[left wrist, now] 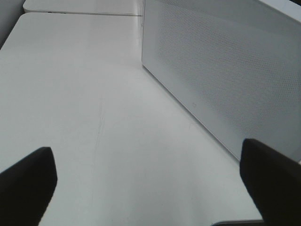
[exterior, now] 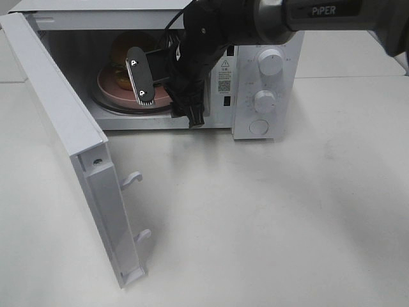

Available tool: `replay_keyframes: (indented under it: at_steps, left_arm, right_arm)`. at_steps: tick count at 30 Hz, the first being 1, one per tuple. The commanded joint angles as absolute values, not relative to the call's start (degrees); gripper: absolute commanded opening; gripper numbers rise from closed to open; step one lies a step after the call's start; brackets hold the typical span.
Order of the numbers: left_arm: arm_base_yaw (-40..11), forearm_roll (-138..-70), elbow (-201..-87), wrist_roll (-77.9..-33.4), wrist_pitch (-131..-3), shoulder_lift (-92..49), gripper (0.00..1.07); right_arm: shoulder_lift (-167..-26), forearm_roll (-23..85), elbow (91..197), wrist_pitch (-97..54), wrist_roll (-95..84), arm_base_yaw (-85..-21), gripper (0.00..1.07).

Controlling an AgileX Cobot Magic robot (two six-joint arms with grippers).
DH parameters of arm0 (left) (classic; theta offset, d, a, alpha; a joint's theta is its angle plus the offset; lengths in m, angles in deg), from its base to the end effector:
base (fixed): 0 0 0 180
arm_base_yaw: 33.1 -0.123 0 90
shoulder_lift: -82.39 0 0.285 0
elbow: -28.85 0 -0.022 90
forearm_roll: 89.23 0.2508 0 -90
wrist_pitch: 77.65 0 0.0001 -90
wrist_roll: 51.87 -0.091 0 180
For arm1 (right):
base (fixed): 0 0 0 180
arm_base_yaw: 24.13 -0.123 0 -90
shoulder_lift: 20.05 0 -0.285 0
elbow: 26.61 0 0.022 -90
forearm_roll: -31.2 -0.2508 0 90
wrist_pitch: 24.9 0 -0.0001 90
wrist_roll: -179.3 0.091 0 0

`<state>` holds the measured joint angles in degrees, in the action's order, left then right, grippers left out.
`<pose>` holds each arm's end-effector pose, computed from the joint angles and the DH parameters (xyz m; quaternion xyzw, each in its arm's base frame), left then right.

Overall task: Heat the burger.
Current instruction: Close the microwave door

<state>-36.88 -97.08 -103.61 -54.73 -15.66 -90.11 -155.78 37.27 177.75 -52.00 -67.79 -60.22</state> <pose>-0.0083 -0.0116 0.2811 -0.0027 0.8508 -0.0380 0.5241 0.4115 0.2945 0.1831 -0.7537 0.5523 -0.1324 0.3307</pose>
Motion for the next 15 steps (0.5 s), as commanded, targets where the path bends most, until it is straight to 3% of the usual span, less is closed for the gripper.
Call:
replay_keyframes:
  at_steps: [1, 15]
  left_arm:
    - [-36.7, -97.3, -103.6, -54.6, -16.3, -91.1, 0.98]
    - [-36.7, -97.3, -103.6, -54.6, -16.3, -91.1, 0.98]
  right_arm:
    - [-152.7, 37.0, 174.6, -49.9, -67.2, -60.3, 0.69]
    - [-138.4, 38.2, 155.2, -48.1, -67.0, -60.3, 0.69]
